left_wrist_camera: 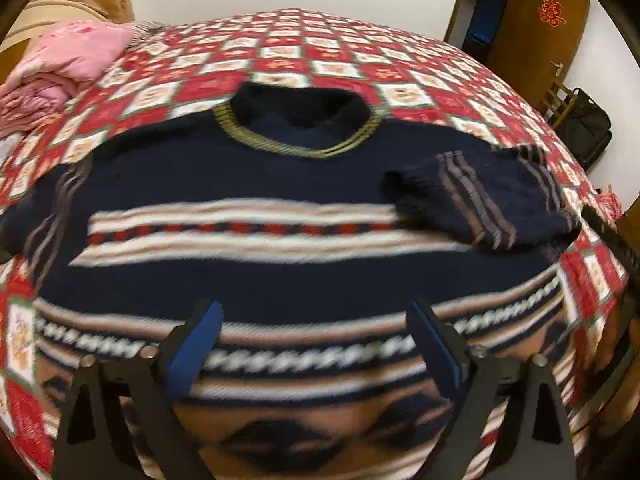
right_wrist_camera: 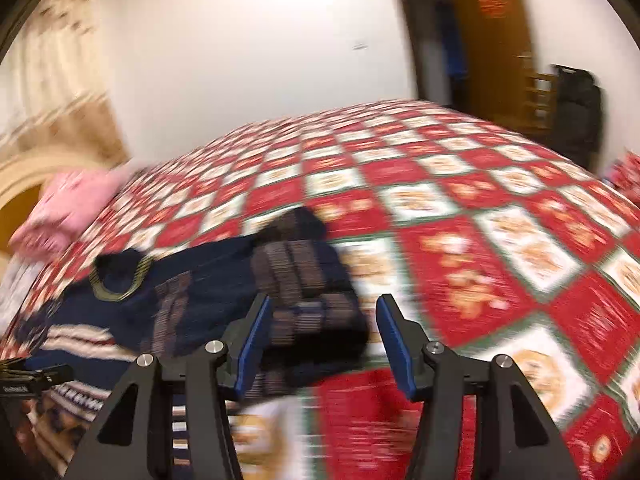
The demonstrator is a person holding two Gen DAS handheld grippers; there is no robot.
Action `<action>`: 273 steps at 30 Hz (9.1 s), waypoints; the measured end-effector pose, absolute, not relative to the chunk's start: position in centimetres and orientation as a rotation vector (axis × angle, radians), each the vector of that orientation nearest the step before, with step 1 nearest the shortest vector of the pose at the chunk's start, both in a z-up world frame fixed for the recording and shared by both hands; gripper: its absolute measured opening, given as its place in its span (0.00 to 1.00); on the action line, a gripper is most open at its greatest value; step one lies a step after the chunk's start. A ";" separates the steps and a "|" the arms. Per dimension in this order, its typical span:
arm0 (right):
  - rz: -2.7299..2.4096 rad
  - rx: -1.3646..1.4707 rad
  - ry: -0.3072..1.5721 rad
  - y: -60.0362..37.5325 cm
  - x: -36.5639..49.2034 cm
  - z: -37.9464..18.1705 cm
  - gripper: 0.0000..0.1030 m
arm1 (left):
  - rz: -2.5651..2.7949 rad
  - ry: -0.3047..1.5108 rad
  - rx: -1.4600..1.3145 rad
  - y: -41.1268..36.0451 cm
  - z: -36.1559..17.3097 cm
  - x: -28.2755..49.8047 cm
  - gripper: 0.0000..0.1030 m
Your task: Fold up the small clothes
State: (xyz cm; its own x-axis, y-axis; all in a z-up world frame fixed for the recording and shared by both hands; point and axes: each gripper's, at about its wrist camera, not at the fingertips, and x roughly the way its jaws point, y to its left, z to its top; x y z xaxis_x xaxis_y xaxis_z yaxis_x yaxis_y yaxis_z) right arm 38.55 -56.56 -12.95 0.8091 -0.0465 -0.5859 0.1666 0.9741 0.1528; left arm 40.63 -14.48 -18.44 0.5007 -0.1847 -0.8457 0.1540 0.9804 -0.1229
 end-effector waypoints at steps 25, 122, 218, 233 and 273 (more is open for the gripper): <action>-0.106 0.227 0.566 -57.8 37.6 -13.5 0.61 | -0.287 1.120 -0.220 -20.3 -18.0 47.2 0.10; 0.312 -0.311 0.940 -30.6 41.6 -13.7 0.35 | 0.061 0.905 -0.121 8.1 -18.8 36.1 0.71; 0.380 -0.175 0.690 -32.2 29.8 -14.7 0.43 | -0.226 0.716 -0.511 -4.6 -8.2 46.5 0.07; 0.336 -0.037 0.763 -36.9 31.8 -15.8 0.52 | -0.362 0.813 -0.175 -12.6 -12.3 42.3 0.40; 0.210 0.266 1.021 -34.3 50.3 -16.7 0.08 | -0.028 0.799 -0.201 10.6 -21.3 41.9 0.23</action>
State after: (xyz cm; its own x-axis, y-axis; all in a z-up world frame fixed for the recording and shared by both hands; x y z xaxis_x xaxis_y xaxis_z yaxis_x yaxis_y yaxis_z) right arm 50.29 -34.29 -16.68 0.5072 0.2954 -0.8096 -0.0488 0.9478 0.3152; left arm 41.87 10.62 -21.30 0.6982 -0.1012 -0.7087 -0.0507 0.9805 -0.1899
